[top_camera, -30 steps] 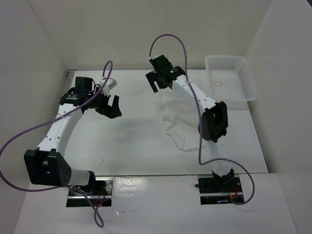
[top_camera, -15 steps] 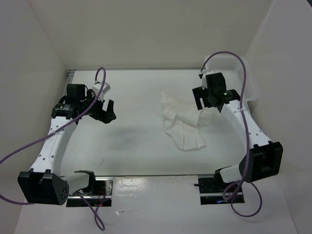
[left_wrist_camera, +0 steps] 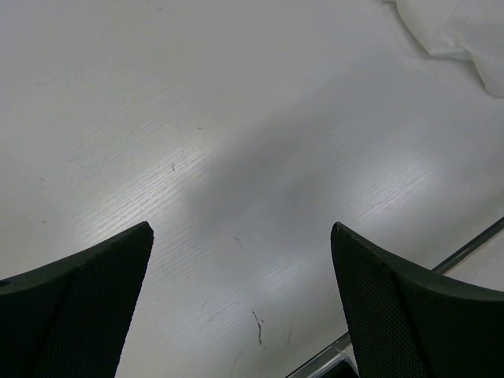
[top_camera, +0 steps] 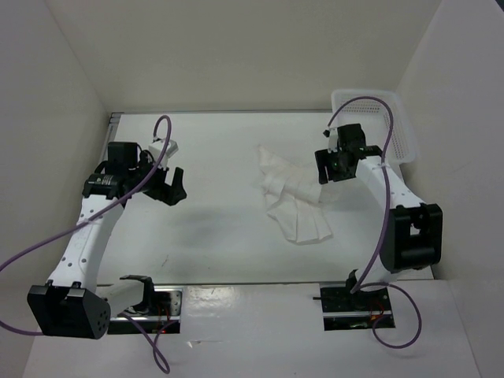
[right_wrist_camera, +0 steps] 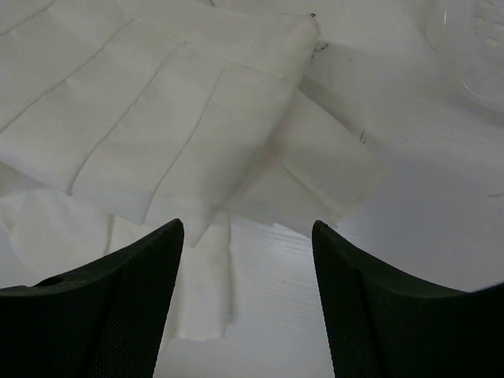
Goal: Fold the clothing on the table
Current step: Flatten the skirt out
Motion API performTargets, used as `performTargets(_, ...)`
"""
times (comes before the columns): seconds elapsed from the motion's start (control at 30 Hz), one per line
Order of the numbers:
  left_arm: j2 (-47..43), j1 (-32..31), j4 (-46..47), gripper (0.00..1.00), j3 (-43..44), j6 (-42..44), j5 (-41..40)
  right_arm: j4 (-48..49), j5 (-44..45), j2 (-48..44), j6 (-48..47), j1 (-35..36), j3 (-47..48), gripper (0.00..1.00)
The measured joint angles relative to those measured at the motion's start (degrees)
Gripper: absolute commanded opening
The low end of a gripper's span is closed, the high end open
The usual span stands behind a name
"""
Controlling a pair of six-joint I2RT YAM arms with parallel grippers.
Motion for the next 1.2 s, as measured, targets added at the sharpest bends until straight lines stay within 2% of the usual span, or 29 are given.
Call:
performTargets(0.03, -0.3, 0.0, -0.1, 0.99, -0.2, 0.0, -0.1, 0.4, -0.9, 1.0, 0.0, -0.4, 0.2, 0.68)
performTargets(0.43, -0.6, 0.4, -0.5, 0.99, -0.4, 0.0, -1.1, 3.8, -7.8, 8.5, 0.7, -1.7, 1.9, 0.61)
performTargets(0.63, -0.6, 0.9, -0.5, 0.99, -0.4, 0.0, -1.4, 5.8, -10.0, 11.1, 1.1, -2.5, 2.6, 0.55)
performTargets(0.77, -0.6, 1.0, -0.5, 0.99, -0.4, 0.0, -1.5, 6.9, -11.3, 12.9, 1.2, -3.3, 2.6, 0.44)
performTargets(0.87, -0.6, 1.0, -0.5, 0.99, -0.4, 0.0, -1.6, 7.4, -11.9, 14.3, 1.0, -3.4, 2.7, 0.25)
performTargets(0.9, -0.6, 1.0, -0.5, 0.99, -0.4, 0.0, -1.6, 7.5, -12.0, 14.8, 1.0, -3.4, 2.7, 0.1)
performTargets(0.97, -0.5, 1.0, -0.5, 0.99, -0.4, 0.0, -1.6, 7.5, -12.4, 15.6, 0.9, -3.4, 2.9, 0.0)
performTargets(1.2, -0.2, 1.0, -0.5, 0.99, -0.4, 0.0, -1.7, 4.5, -14.6, 15.3, 0.9, -3.3, 10.6, 0.0)
